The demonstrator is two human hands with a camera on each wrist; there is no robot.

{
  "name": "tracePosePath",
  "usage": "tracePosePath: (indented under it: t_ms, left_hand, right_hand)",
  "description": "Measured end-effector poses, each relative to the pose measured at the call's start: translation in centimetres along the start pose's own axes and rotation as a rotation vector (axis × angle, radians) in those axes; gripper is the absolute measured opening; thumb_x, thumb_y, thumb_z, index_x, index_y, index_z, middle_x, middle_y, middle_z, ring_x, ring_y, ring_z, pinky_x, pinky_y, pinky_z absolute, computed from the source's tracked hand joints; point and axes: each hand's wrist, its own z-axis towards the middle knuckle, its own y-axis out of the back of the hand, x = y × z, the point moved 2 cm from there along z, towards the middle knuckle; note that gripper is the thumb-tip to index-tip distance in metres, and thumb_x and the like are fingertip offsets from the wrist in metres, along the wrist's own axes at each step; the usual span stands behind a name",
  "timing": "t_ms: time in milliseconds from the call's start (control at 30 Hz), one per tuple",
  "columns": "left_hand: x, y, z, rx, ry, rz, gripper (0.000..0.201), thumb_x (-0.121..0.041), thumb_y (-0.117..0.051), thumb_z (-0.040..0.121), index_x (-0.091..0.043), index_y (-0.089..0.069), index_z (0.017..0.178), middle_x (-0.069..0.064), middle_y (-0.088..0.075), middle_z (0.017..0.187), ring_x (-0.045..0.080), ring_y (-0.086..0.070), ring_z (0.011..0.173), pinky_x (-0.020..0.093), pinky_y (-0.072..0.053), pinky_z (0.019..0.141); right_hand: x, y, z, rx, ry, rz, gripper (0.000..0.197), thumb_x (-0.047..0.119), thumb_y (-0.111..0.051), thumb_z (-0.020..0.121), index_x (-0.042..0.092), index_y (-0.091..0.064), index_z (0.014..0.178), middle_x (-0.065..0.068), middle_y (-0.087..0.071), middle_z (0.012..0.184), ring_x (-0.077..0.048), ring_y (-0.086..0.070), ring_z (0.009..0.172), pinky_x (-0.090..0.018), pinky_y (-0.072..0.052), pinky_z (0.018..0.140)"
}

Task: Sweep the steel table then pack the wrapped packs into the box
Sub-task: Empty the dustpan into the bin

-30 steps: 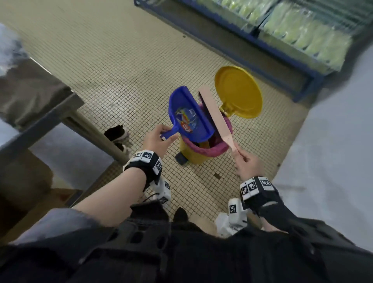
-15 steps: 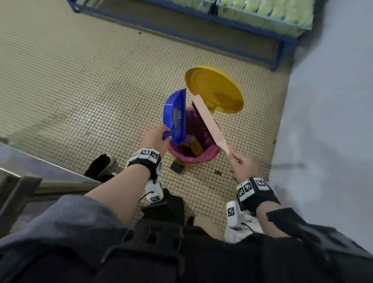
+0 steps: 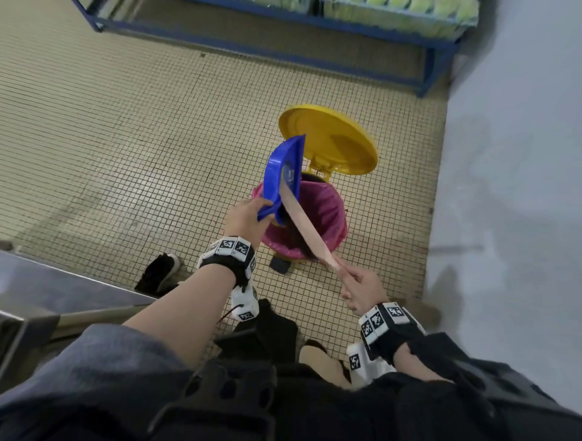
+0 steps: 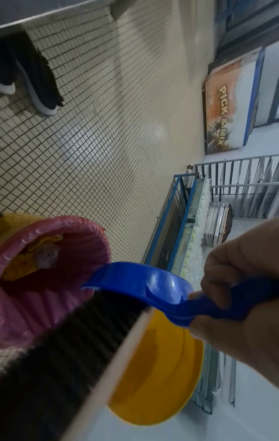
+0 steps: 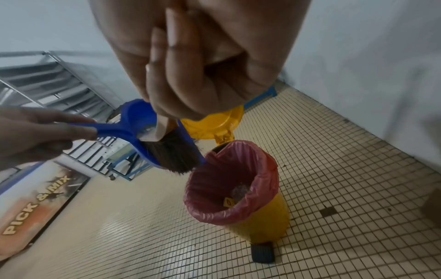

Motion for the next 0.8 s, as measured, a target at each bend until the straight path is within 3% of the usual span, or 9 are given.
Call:
tracePosePath:
  t_ms: [167, 333, 433, 500, 633, 800]
  left_hand:
    - [-0.7, 0.8, 0.0, -0.062, -0.015, -0.052, 0.030, -0.019, -0.068, 0.083, -0.013, -0.067, 0.112, 0.004, -0.068, 0.102, 0.019, -0.061, 0.092, 0.030, -0.049, 0.087]
    - [-0.4, 1.1, -0.4, -0.076, -0.007, -0.064, 0.030, -0.020, -0.068, 0.084, -0.014, -0.067, 0.113, 0.000, -0.068, 0.102, 0.008, -0.056, 0.086, 0.010, -0.039, 0.078]
    - [-0.2, 1.2, -0.5, -0.078, -0.001, -0.041, 0.029, -0.022, -0.068, 0.085, -0.015, -0.067, 0.112, 0.000, -0.068, 0.098, 0.008, -0.056, 0.083, 0.017, -0.043, 0.078]
    - [-0.2, 1.3, -0.6, -0.074, -0.003, -0.034, 0.028, -0.023, -0.068, 0.085, -0.016, -0.067, 0.112, 0.000, -0.068, 0.095, 0.009, -0.057, 0.081, 0.020, -0.046, 0.078]
    - [-0.7, 1.4, -1.0, -0.046, -0.008, 0.010, 0.030, -0.026, -0.067, 0.086, -0.017, -0.066, 0.115, 0.001, -0.069, 0.101, 0.014, -0.061, 0.088, 0.025, -0.048, 0.085]
    - [-1.9, 1.6, -1.1, -0.034, -0.019, 0.016, 0.035, -0.026, -0.063, 0.089, -0.013, -0.063, 0.121, 0.006, -0.069, 0.106, 0.021, -0.062, 0.094, 0.029, -0.047, 0.088]
  right_hand:
    - [-0.9, 0.1, 0.5, 0.026, -0.076, -0.082, 0.031, 0.042, -0.059, 0.092, 0.037, -0.062, 0.123, 0.000, -0.048, 0.057, -0.010, -0.039, 0.042, -0.022, -0.032, 0.035]
    - [-0.2, 1.4, 2.4, -0.127, -0.069, -0.168, 0.029, 0.034, -0.057, 0.095, 0.030, -0.065, 0.122, 0.002, -0.051, 0.055, -0.011, -0.042, 0.043, -0.022, -0.035, 0.036]
    - [0.9, 2.2, 2.8, -0.154, -0.054, -0.137, 0.032, 0.035, -0.057, 0.095, 0.025, -0.066, 0.123, 0.004, -0.046, 0.053, -0.011, -0.041, 0.043, -0.023, -0.035, 0.038]
    - [1.8, 2.6, 2.5, -0.155, -0.042, -0.104, 0.030, 0.038, -0.056, 0.095, 0.028, -0.065, 0.123, 0.002, -0.046, 0.054, -0.011, -0.038, 0.042, -0.023, -0.032, 0.037]
    - [4.2, 2.2, 1.8, -0.041, 0.021, 0.046, 0.028, 0.037, -0.053, 0.097, 0.040, -0.061, 0.124, 0.003, -0.040, 0.055, -0.009, -0.033, 0.041, -0.020, -0.029, 0.034]
    - [5.0, 0.4, 1.0, 0.076, -0.028, 0.084, 0.028, 0.031, -0.052, 0.099, 0.035, -0.063, 0.125, 0.001, -0.038, 0.053, -0.008, -0.031, 0.037, -0.016, -0.026, 0.030]
